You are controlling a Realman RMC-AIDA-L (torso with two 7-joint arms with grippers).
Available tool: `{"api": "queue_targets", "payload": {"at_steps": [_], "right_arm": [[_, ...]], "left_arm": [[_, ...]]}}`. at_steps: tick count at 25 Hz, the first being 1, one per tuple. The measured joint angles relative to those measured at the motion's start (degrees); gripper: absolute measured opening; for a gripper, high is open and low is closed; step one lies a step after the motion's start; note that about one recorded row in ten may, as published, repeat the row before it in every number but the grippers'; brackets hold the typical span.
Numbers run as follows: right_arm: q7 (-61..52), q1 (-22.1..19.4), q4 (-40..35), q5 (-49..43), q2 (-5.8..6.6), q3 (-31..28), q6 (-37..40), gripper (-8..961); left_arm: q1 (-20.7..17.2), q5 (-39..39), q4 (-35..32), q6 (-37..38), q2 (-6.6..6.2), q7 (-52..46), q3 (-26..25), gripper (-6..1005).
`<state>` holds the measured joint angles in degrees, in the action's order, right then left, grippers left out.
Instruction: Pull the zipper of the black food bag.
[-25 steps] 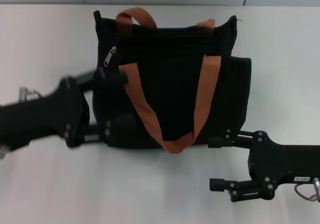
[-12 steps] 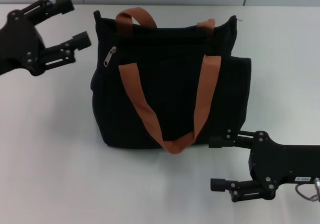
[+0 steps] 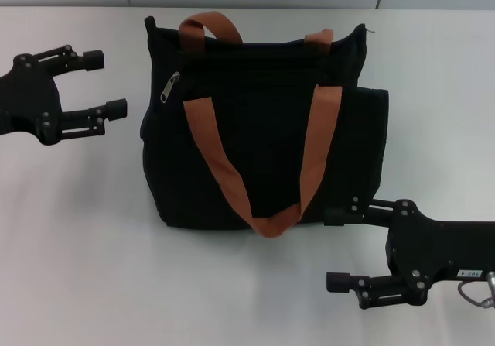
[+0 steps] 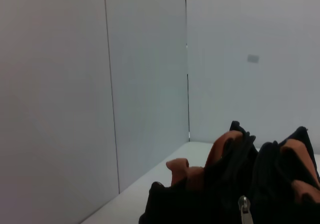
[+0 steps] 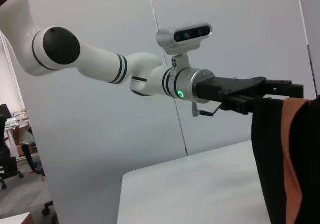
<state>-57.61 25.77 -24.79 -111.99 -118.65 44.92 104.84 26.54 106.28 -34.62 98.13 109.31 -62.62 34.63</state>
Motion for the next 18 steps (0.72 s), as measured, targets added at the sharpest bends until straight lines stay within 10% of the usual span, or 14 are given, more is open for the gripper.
{"api": "queue_targets", "payload": {"at_steps": [18], "right_arm": [[-0.7, 0.3, -0.2, 0.2, 0.08, -0.1, -0.5, 833]], "left_arm": [[6.1, 8.2, -0.2, -5.2, 2.37, 0.8, 0.6, 814]]}}
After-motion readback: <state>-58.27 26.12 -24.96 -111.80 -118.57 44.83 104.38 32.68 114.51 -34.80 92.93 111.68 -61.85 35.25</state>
